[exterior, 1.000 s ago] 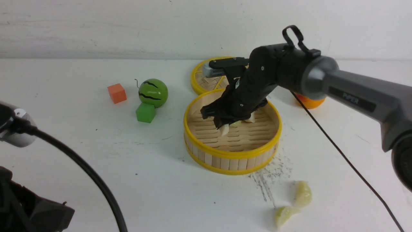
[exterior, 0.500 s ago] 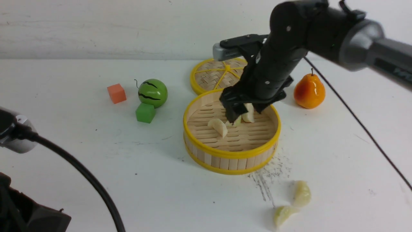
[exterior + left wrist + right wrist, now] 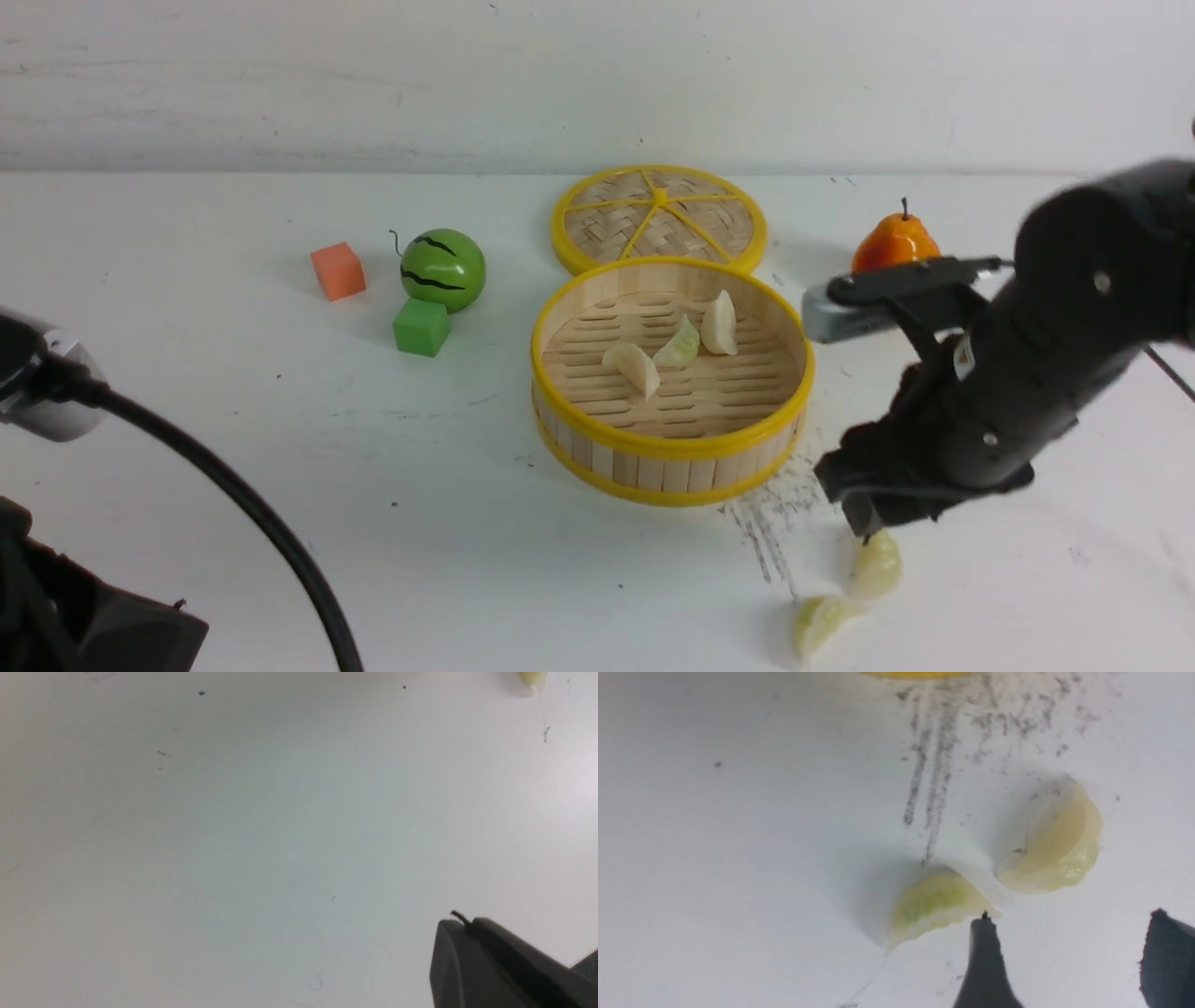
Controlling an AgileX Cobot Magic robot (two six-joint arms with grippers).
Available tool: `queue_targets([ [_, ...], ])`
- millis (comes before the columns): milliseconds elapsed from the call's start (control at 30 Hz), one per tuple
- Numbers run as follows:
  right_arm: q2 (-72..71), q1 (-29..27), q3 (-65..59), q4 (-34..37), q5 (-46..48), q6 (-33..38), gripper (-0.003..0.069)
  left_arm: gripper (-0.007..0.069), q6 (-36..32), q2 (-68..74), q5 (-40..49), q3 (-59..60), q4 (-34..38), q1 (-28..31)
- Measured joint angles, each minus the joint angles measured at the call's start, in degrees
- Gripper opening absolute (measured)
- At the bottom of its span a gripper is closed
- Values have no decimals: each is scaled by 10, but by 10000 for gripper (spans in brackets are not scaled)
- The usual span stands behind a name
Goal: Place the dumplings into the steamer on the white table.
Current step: 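Reach for and grasp a dumpling lying on the table beside the steamer, then place the dumpling in the bamboo steamer basket with the right gripper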
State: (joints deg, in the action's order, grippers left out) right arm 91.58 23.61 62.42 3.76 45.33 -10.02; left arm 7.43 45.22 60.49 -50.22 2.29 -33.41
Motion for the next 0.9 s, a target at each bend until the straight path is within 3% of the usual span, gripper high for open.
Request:
queue_targets([
  [167, 42, -25, -50, -3, -102, -54, 499, 5, 0, 0, -3, 0, 0, 0],
  [367, 110, -27, -51, -3, -178, -62, 505, 12, 0, 0, -3, 0, 0, 0],
  [467, 119, -27, -47, -13, -181, -66, 452, 14, 0, 0, -3, 0, 0, 0],
  [633, 123, -27, -14, -44, -124, -65, 230, 14, 0, 0, -2, 0, 0, 0],
  [900, 113, -19, 153, -22, -9, 32, 234, 16, 0, 0, -1, 0, -1, 0],
])
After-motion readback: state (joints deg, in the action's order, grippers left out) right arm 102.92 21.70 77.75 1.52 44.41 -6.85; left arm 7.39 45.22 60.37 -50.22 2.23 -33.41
